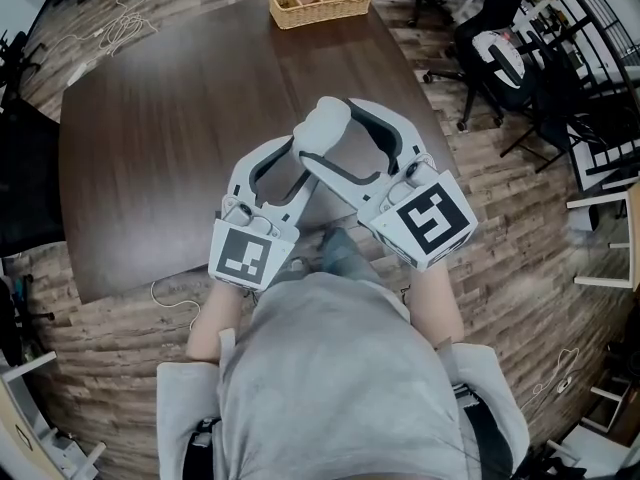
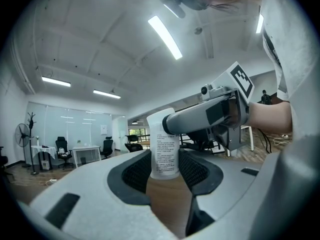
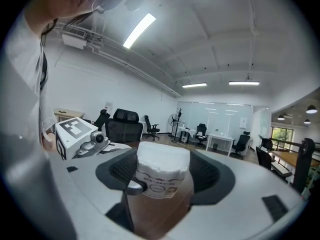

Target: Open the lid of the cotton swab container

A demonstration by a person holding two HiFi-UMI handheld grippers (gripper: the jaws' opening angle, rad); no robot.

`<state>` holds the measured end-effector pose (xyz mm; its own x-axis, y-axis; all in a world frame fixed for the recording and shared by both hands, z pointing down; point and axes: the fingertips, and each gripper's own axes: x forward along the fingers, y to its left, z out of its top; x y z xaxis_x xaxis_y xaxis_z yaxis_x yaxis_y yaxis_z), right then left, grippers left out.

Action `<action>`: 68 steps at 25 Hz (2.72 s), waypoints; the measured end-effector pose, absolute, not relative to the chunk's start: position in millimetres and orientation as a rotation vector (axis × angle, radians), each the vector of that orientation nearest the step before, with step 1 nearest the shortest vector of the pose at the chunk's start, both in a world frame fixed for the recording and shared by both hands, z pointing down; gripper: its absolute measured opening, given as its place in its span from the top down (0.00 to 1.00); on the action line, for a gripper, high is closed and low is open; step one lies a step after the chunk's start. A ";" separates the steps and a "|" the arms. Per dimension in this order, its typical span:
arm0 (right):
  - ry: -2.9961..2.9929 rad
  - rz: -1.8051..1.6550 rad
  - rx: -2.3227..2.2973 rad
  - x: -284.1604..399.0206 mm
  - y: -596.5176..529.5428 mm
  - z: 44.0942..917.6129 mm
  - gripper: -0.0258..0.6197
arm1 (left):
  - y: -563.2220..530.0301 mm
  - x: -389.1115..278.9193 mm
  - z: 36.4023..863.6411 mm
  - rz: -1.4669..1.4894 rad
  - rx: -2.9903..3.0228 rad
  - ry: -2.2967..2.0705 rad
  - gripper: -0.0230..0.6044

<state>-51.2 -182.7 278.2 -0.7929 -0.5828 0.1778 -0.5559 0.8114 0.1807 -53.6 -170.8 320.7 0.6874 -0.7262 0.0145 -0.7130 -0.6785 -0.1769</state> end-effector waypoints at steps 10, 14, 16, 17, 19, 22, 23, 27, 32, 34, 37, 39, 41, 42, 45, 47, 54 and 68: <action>-2.906 -0.014 0.880 -49.4 -186.3 260.4 0.52 | -158.5 -41.6 330.5 -0.226 -2.703 1.120 0.69; -2.873 -0.032 0.851 -54.1 -185.8 261.0 0.52 | -152.3 -37.8 330.1 -0.230 -2.706 1.105 0.69; -2.868 -0.032 0.840 -55.1 -185.5 261.6 0.52 | -149.7 -35.5 329.4 -0.228 -2.709 1.101 0.69; -2.869 -0.029 0.838 -54.7 -185.8 261.8 0.52 | -149.3 -34.2 329.2 -0.220 -2.717 1.104 0.69; -2.882 -0.013 0.843 -53.1 -186.6 261.8 0.52 | -150.1 -33.7 329.3 -0.188 -2.746 1.121 0.69; -2.915 -0.017 0.849 -51.3 -184.0 258.4 0.52 | -152.6 -39.7 330.8 -0.150 -2.793 1.156 0.69; -2.928 -0.016 0.851 -50.6 -182.2 256.8 0.52 | -153.4 -42.7 330.4 -0.130 -2.807 1.175 0.69; -2.985 0.025 0.875 -41.7 -175.1 253.1 0.52 | -159.3 -57.9 329.4 -0.066 -2.833 1.267 0.69; -2.990 -0.005 0.954 -28.2 -169.7 254.1 0.59 | -165.2 -79.7 316.8 -0.019 -2.798 1.343 0.69; -2.967 -0.036 1.061 -18.5 -172.5 252.7 0.84 | -166.3 -85.2 310.7 -0.002 -2.782 1.359 0.69; -2.941 -0.062 1.168 -6.9 -173.3 250.3 0.91 | -166.3 -90.6 302.3 0.025 -2.763 1.373 0.69; -2.908 -0.089 1.214 -1.3 -173.4 250.7 0.92 | -166.3 -93.3 297.1 0.047 -2.755 1.379 0.69; -2.875 -0.107 1.257 3.8 -174.1 252.5 0.92 | -166.9 -96.0 292.9 0.062 -2.744 1.388 0.69; -2.864 -0.112 1.279 6.2 -174.4 252.9 0.92 | -167.5 -97.5 291.1 0.066 -2.736 1.394 0.69; -2.833 -0.135 1.338 12.5 -174.3 253.3 0.92 | -169.1 -103.9 287.1 0.071 -2.712 1.421 0.69; -2.810 -0.143 1.364 16.0 -174.0 255.0 0.92 | -170.4 -109.4 286.0 0.080 -2.699 1.444 0.69; -2.744 -0.174 1.441 28.0 -172.5 258.6 0.92 | -177.1 -131.8 284.5 0.111 -2.667 1.542 0.69; -2.648 -0.213 1.586 46.6 -164.2 260.1 0.92 | -172.5 -166.9 275.7 0.140 -2.565 1.691 0.69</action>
<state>46.6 -164.2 260.1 -0.4733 -0.8804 -0.0299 -0.8738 0.4650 0.1423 -166.9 -172.5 275.7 0.3917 -0.9132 -0.1123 -0.9193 -0.3936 -0.0049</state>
